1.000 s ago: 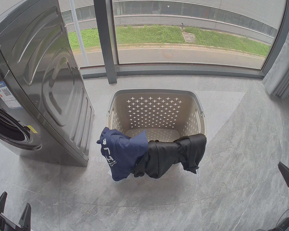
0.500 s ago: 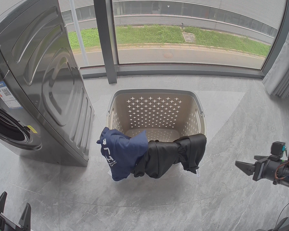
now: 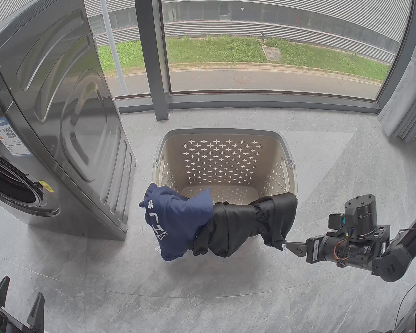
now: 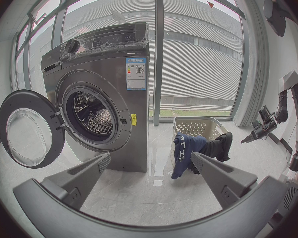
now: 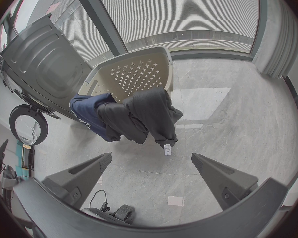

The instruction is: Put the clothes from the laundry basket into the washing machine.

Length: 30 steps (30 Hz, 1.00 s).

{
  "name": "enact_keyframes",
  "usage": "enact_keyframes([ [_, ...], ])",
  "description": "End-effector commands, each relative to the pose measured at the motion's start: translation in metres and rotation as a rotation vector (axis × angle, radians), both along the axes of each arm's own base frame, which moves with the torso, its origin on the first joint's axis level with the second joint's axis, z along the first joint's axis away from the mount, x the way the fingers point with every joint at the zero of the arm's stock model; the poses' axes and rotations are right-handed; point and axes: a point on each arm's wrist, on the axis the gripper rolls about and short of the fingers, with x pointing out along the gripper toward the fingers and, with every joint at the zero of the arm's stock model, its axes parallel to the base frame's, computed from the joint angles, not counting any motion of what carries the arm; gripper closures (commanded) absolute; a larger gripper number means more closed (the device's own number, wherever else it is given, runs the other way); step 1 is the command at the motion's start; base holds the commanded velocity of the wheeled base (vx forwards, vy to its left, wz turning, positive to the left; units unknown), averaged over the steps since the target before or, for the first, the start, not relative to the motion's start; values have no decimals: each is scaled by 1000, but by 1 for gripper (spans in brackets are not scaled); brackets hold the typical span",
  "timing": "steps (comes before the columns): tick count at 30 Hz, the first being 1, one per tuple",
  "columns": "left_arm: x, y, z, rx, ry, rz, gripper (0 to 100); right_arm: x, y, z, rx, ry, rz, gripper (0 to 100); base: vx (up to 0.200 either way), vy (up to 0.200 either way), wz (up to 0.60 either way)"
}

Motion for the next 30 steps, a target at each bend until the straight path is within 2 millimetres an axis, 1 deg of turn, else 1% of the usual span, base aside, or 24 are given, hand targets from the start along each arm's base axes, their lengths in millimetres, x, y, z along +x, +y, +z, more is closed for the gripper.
enact_keyframes([
  [1, 0, 0, -5, -1, 1, 0, 0, 17, 15, -19, -19, 39, 17, 0, 0, 0, 0],
  [6, 0, 0, -5, 0, 1, 0, 0, 26, 21, -24, -20, 42, 22, 0, 0, 0, 0],
  [10, 0, 0, -5, 0, 2, 0, 0, 30, 24, -22, -14, 28, 24, 0, 0, 0, 0],
  [12, 0, 0, -5, 0, 2, 0, 0, 39, 28, -25, -11, 24, 21, 0, 0, 0, 0],
  [17, 0, 0, -5, 0, 2, 0, 0, 50, 36, -30, -23, 11, 6, 0, 0, 0, 0],
  [30, 0, 0, -5, 0, 1, 0, 0, 70, 45, -30, -5, -30, 0, 0, 0, 0, 0],
])
